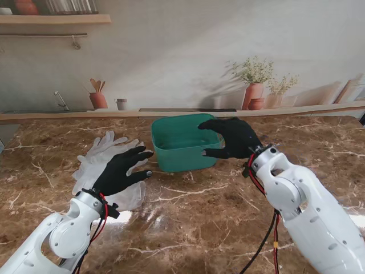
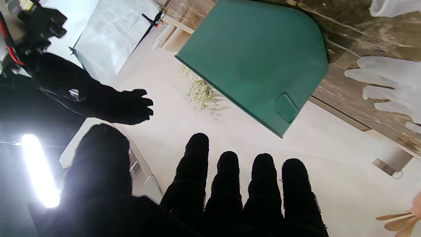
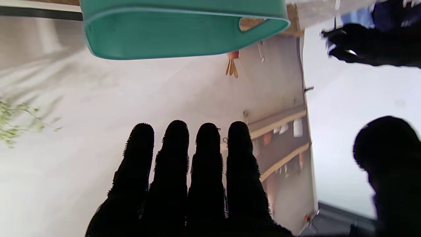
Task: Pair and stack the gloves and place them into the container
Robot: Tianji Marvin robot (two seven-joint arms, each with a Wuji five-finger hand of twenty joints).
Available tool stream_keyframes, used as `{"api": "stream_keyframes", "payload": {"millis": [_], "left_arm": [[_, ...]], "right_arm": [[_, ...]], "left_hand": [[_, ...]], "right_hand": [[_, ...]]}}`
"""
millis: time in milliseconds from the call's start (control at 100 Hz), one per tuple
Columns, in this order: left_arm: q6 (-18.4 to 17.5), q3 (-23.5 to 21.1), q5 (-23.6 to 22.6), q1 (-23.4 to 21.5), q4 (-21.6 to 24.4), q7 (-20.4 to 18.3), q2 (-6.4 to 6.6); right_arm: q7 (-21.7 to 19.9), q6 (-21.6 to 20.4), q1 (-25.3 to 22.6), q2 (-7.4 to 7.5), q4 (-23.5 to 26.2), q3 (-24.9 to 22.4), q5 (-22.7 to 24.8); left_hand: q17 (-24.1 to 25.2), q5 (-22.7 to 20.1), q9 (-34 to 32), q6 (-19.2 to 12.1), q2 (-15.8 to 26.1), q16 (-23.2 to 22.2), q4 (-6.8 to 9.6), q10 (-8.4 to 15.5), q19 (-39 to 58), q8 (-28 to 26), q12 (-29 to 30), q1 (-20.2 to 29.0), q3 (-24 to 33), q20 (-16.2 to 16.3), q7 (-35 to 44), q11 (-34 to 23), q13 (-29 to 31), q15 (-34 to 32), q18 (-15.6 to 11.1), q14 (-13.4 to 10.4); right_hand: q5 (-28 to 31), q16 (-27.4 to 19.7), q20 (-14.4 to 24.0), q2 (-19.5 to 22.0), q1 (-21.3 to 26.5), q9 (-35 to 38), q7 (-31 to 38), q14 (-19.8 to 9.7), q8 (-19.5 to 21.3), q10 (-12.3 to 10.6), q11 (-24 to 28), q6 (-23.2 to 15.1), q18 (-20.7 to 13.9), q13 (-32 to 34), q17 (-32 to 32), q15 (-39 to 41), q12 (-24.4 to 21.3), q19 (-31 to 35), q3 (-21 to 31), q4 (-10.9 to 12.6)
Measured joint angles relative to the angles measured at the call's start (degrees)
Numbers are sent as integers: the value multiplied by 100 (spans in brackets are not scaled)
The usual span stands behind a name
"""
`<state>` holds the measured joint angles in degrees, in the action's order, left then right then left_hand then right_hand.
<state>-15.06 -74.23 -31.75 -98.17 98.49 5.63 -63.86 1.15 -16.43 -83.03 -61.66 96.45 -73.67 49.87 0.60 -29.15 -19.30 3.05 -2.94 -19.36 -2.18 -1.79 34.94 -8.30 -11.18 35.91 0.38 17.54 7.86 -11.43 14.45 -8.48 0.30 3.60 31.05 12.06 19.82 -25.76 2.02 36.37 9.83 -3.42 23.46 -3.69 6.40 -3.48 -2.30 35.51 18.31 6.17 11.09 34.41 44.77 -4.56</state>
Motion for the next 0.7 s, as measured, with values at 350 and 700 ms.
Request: {"api": "stream_keyframes", "payload": {"millis": [350,700], "left_arm": [[13,281,201,311,-212,-238,1],[91,497,313,454,-366,-243,-2]], "right_arm": [[1116,140,-1232,-114,-28,-396,-156],[1618,11,-1659,-216,-303,-559,-385]], "left_hand": [[0,0,0,11,0,0,0,0,9,0,0,0,0,7,-3,0,0,0,0,0],[0,0,0,13,0,0,0,0,10,6,0,0,0,56,-3,0,0,0,0,0]], "right_hand": [[4,-3,-75,1,23,0,3,0,-10,45,-1,79,0,0,0,0,-61,0,-47,0],[4,-66,-153,88,24,-15,3,1,-83,56,-2,169,0,0,-6,0,-134,1,-96,0]]}}
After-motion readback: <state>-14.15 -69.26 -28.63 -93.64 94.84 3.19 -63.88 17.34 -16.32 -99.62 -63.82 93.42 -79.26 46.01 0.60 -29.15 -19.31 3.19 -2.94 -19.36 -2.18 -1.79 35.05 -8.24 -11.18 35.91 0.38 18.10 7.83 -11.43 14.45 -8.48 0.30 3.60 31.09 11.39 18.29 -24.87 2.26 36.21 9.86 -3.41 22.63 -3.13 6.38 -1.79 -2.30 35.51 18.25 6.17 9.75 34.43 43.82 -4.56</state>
